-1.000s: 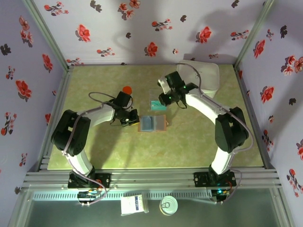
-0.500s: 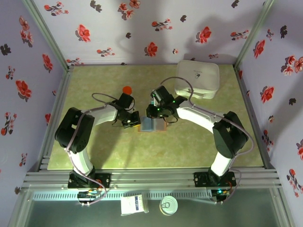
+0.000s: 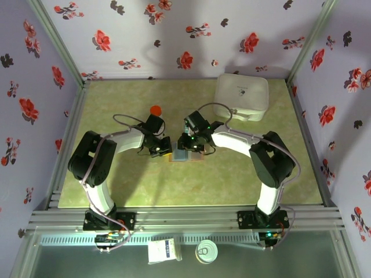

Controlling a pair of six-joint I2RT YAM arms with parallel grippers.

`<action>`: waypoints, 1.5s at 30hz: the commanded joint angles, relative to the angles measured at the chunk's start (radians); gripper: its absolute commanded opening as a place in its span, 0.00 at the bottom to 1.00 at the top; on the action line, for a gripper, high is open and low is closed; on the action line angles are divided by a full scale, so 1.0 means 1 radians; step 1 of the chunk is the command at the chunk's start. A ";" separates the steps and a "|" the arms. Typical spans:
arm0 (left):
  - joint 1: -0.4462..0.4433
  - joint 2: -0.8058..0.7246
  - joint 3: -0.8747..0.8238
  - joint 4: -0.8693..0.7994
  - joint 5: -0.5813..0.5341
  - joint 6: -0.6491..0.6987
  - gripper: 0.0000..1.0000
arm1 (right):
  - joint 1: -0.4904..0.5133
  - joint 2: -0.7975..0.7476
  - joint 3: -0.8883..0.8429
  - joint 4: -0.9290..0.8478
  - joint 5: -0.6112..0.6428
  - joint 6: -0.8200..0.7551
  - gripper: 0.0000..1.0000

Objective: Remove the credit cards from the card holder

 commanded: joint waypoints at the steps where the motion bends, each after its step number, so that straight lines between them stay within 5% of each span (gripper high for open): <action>1: -0.005 0.019 0.015 -0.052 -0.031 0.016 0.00 | -0.002 0.042 0.003 0.038 -0.043 0.033 0.31; 22: 0.000 0.032 0.030 -0.080 -0.052 0.032 0.00 | -0.054 0.055 -0.035 0.024 -0.018 0.015 0.23; 38: 0.006 0.007 0.068 -0.095 -0.053 0.029 0.00 | -0.115 0.057 -0.124 0.127 -0.136 0.021 0.16; 45: 0.003 -0.057 0.090 -0.058 -0.017 -0.022 0.12 | -0.120 0.055 -0.136 0.134 -0.138 0.019 0.15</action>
